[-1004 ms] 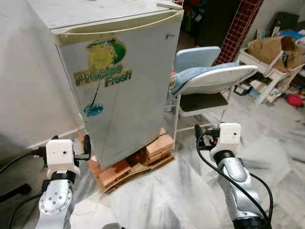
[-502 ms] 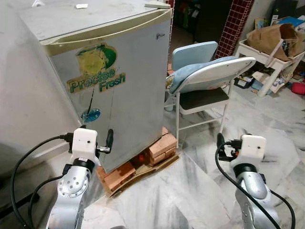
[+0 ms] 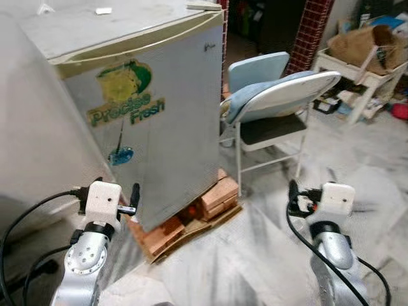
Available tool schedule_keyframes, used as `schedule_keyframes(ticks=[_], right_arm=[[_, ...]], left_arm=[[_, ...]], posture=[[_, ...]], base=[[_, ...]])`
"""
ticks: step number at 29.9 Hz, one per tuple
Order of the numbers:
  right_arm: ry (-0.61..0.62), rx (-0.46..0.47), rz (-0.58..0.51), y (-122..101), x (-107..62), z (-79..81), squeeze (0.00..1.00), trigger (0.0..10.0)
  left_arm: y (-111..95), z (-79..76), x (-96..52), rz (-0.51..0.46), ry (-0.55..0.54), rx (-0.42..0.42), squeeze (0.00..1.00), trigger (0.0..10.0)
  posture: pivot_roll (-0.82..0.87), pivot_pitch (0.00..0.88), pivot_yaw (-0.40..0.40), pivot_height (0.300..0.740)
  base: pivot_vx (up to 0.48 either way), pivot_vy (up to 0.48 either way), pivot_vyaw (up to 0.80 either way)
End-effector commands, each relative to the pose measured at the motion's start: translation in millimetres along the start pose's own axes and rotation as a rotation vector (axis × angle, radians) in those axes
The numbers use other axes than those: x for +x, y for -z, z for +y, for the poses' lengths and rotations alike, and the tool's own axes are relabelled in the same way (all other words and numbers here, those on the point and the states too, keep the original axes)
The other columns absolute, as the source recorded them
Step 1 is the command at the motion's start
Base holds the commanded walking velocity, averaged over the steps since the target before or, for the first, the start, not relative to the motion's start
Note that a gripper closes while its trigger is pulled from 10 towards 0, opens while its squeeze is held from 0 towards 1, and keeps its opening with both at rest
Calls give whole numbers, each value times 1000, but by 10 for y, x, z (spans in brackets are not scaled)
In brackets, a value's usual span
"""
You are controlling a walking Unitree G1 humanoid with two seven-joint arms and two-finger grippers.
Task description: Restocking fridge
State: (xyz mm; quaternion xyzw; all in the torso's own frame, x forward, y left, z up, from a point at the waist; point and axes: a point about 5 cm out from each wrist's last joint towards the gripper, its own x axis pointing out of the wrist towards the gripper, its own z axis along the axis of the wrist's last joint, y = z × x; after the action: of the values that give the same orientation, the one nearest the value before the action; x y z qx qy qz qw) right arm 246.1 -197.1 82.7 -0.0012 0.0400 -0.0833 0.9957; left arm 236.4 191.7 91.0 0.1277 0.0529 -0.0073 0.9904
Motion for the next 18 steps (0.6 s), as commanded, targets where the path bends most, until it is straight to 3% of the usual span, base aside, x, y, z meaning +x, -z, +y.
schedule_keyframes(ticks=[1,9,18], right_arm=[[23,-4,-16,-38,-7,-50,0,10000],[-30,-31,8,-37,84,-119,0,10000],[-86,-37,-9,-61,185,39,0,10000]], left_arm=[[-28,16,-6,-17,-25,12,0,10000],[-1,-53,-92,-12,-93,-25,0,10000],[23,-8,-95,-5,-113,-13,0,10000]], posture=[[6,4,53,740],[52,8,-23,740],[67,9,-24,740]], base=[[0,0,0],[0,0,0],[0,0,0]])
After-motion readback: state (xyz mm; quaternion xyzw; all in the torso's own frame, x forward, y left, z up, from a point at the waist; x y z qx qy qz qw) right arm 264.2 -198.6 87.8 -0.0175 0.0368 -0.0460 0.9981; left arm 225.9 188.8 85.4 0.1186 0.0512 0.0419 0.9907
